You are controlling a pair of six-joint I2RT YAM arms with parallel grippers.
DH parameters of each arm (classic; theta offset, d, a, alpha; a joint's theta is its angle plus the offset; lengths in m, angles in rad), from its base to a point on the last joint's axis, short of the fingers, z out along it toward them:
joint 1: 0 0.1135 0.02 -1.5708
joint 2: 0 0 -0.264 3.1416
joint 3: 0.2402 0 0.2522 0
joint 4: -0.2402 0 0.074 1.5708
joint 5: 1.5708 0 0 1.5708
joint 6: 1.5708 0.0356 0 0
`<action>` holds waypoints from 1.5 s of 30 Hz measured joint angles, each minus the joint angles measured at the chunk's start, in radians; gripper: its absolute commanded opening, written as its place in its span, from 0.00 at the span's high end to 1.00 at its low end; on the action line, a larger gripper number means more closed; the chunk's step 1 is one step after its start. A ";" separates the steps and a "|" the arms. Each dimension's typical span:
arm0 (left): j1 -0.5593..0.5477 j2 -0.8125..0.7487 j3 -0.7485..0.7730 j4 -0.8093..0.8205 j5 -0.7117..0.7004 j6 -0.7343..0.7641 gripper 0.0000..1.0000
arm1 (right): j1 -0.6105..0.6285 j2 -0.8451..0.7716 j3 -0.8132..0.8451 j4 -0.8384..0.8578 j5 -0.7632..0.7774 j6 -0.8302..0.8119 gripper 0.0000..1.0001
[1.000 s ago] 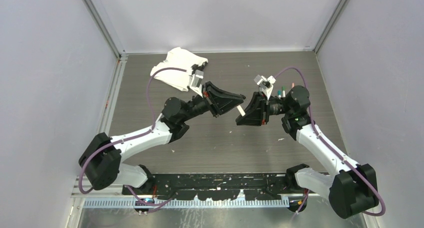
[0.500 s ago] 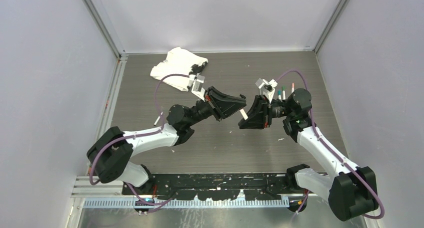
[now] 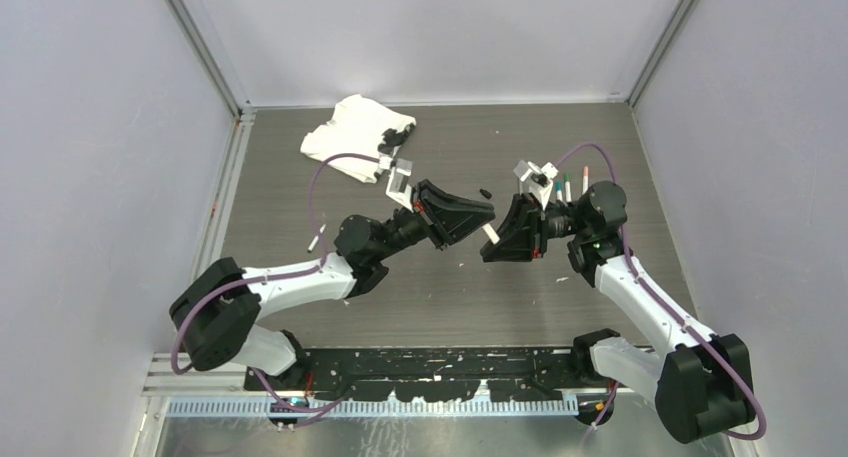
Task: Insert the pens into the pen caps
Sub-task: Press the pen cap onto the pen.
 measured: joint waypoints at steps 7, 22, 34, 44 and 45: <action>-0.016 0.062 0.023 0.092 -0.017 0.013 0.99 | -0.007 0.000 -0.004 0.047 -0.006 0.023 0.99; -0.070 0.112 0.011 0.151 -0.063 0.000 0.99 | -0.047 -0.027 -0.013 0.066 -0.083 0.039 1.00; -0.081 0.133 0.016 0.121 -0.090 0.032 0.99 | -0.063 -0.029 -0.014 0.010 -0.090 0.014 0.99; -0.106 0.163 0.042 0.079 -0.134 0.108 1.00 | -0.087 -0.026 -0.015 -0.017 -0.090 0.003 1.00; -0.106 0.175 0.045 0.087 -0.134 0.107 0.99 | -0.087 -0.026 -0.015 -0.023 -0.090 0.002 0.99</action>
